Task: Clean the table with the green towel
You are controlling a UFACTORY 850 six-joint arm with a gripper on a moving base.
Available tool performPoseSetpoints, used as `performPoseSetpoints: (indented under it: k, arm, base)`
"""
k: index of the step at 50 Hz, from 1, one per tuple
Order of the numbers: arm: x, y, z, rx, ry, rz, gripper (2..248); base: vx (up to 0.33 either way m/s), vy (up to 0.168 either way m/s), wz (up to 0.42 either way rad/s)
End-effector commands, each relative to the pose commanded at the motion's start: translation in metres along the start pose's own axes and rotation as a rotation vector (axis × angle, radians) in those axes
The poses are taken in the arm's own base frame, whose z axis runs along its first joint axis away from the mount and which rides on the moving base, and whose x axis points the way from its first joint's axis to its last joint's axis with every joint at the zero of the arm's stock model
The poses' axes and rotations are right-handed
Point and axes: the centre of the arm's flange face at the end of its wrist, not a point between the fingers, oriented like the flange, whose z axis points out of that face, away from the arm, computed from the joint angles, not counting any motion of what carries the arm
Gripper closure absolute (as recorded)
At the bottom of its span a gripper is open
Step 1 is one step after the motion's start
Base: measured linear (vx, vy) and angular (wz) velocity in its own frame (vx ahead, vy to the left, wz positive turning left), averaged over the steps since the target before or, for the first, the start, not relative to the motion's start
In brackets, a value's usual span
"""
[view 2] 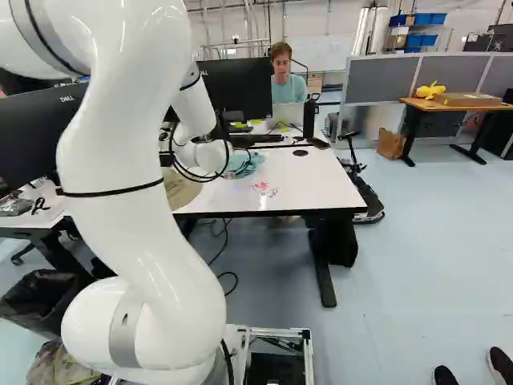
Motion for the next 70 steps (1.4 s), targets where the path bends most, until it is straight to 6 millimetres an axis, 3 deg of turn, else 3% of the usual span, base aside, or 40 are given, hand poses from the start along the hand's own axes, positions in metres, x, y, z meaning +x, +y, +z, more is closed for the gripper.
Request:
performPoseSetpoints:
  k: [42,70]
  arm:
    - [-0.016,0.0,0.005,0.0,-0.184,0.0,3]
    - [-0.025,0.002,0.035,-0.003,-0.31,0.001,3]
  base:
    - [0.0,0.0,0.0]
    - [0.0,0.0,0.0]
